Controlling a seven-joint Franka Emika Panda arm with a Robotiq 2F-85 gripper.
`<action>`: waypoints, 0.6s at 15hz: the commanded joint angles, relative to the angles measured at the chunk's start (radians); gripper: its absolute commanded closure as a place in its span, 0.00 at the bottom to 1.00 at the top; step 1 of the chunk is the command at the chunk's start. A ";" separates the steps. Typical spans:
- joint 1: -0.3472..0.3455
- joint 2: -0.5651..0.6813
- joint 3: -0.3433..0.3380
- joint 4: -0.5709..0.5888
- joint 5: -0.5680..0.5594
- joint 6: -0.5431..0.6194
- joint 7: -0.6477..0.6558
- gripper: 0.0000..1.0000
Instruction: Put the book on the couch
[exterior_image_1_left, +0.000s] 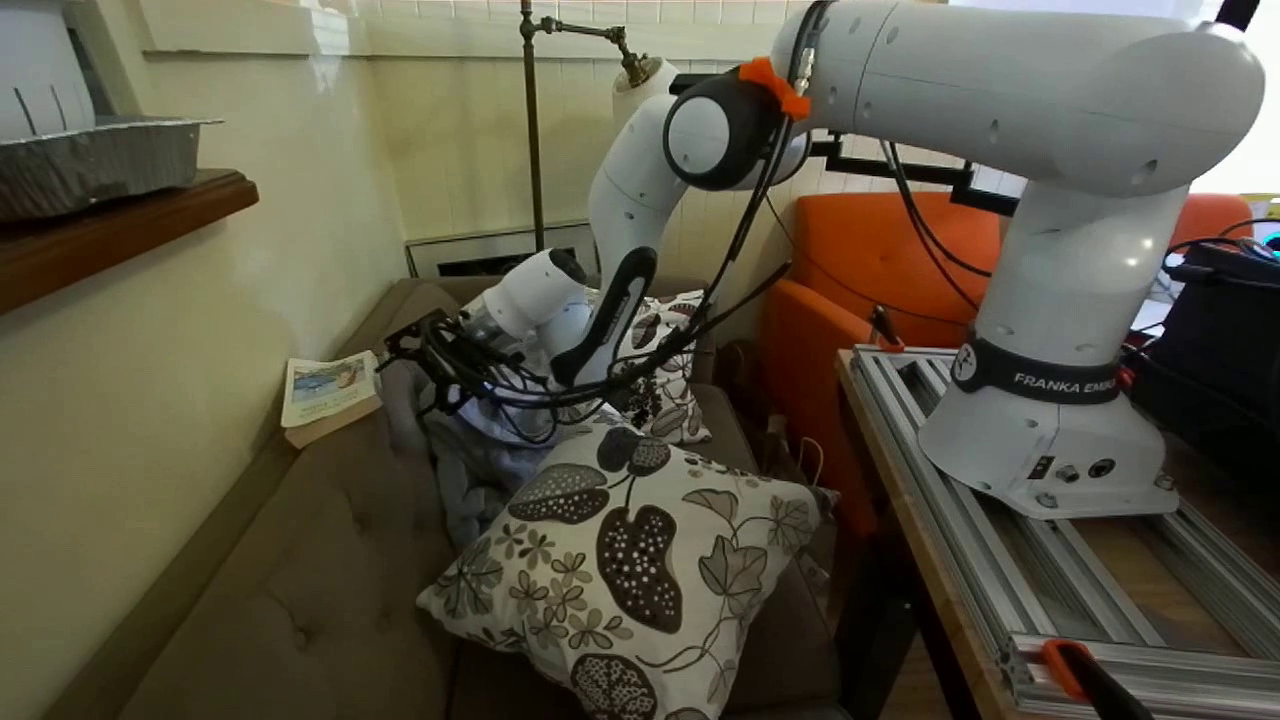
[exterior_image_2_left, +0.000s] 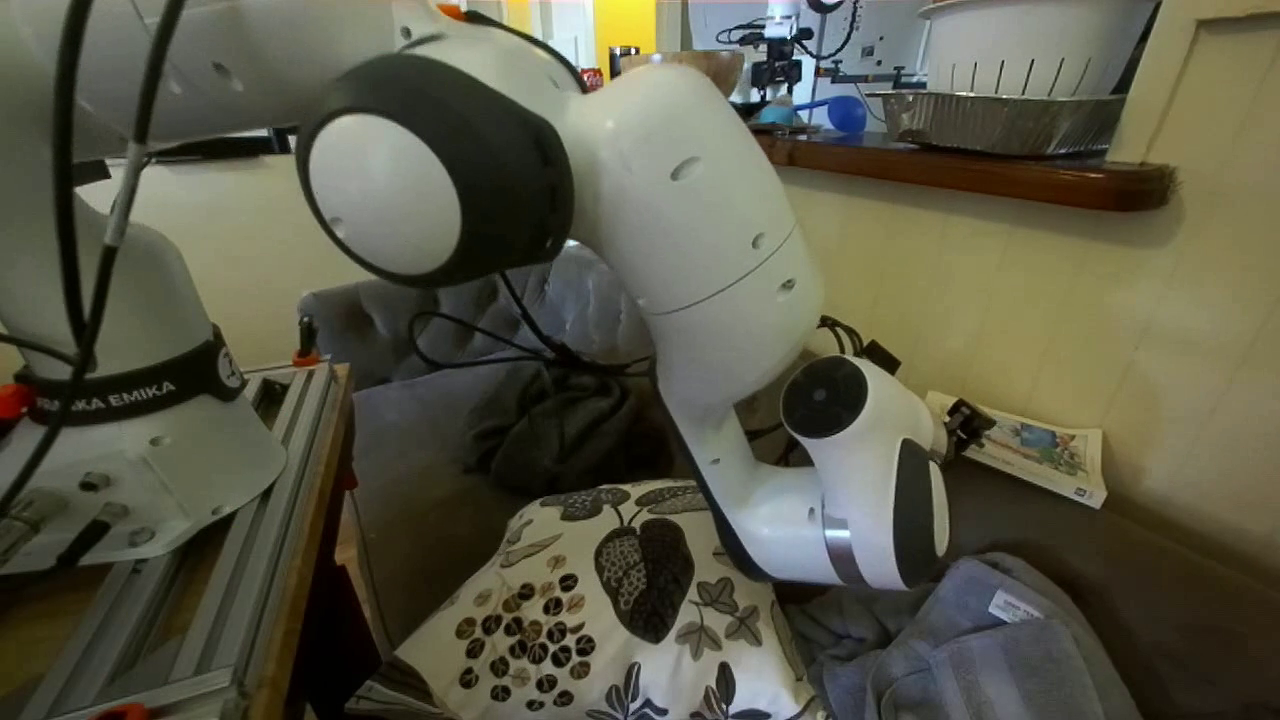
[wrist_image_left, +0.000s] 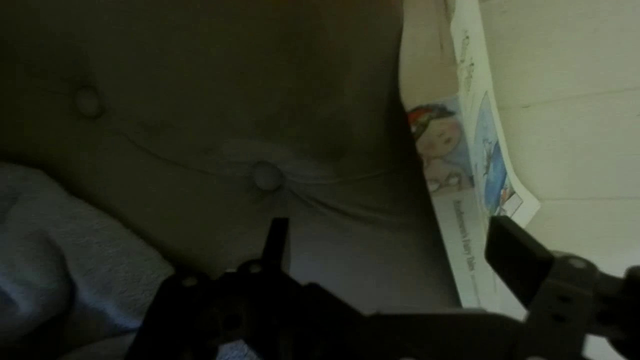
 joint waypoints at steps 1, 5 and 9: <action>-0.039 -0.218 -0.070 -0.236 -0.268 0.077 0.263 0.00; 0.017 -0.380 -0.233 -0.402 -0.344 0.338 0.233 0.00; 0.137 -0.580 -0.428 -0.493 -0.534 0.437 0.302 0.00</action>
